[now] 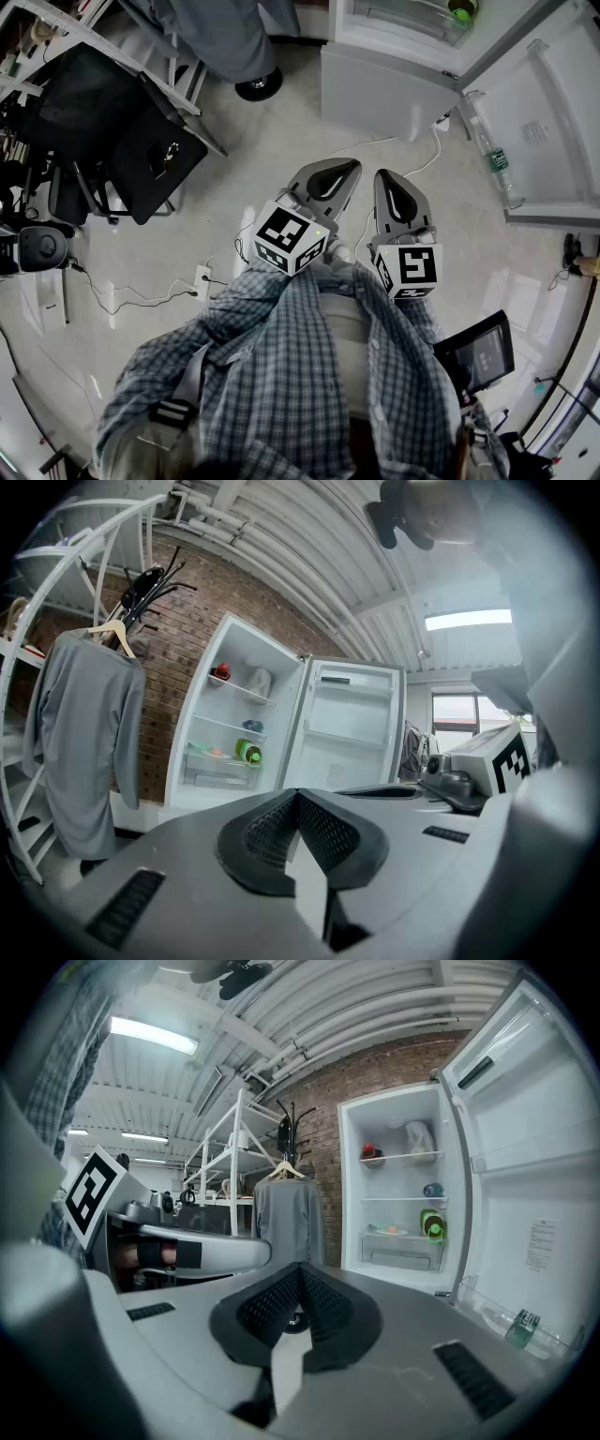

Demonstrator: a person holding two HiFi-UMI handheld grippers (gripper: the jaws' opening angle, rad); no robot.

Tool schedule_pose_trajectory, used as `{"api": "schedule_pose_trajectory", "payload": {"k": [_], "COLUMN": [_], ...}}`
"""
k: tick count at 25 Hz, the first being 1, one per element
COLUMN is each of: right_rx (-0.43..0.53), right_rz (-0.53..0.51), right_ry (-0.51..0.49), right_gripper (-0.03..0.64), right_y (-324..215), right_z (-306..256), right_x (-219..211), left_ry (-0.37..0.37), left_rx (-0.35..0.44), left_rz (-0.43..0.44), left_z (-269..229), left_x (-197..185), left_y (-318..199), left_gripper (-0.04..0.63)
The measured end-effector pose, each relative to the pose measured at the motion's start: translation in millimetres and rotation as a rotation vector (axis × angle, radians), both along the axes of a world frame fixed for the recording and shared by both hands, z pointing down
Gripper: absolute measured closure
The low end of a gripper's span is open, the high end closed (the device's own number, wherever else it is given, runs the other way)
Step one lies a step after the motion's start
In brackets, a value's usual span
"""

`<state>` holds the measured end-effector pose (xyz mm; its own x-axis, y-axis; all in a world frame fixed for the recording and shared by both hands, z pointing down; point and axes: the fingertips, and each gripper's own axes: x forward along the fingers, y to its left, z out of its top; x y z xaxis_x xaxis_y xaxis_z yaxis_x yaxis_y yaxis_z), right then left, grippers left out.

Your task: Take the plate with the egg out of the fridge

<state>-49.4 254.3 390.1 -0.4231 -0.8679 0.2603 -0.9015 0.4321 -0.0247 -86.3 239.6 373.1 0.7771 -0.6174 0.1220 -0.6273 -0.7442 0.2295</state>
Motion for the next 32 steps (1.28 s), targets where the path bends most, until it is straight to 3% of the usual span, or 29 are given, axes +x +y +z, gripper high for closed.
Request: {"api": "schedule_pose_trajectory", "payload": {"k": [18, 27, 32], "right_rx": [0.019, 0.026, 0.050], "right_rz": [0.035, 0.064, 0.059], "right_ry": [-0.024, -0.067, -0.031], "right_gripper": [0.611, 0.611, 0.611], "right_y": [2, 4, 11], "right_z": [-3, -5, -9], "right_x": [24, 49, 60], "left_ry": [-0.009, -0.028, -0.036], "left_rx": [-0.007, -0.006, -0.004], "left_rz": [-0.022, -0.079, -0.098], "left_z": [1, -1, -3], "left_x": [11, 11, 18], "left_y": [3, 5, 10], "left_gripper": [0.589, 0.589, 0.589]}}
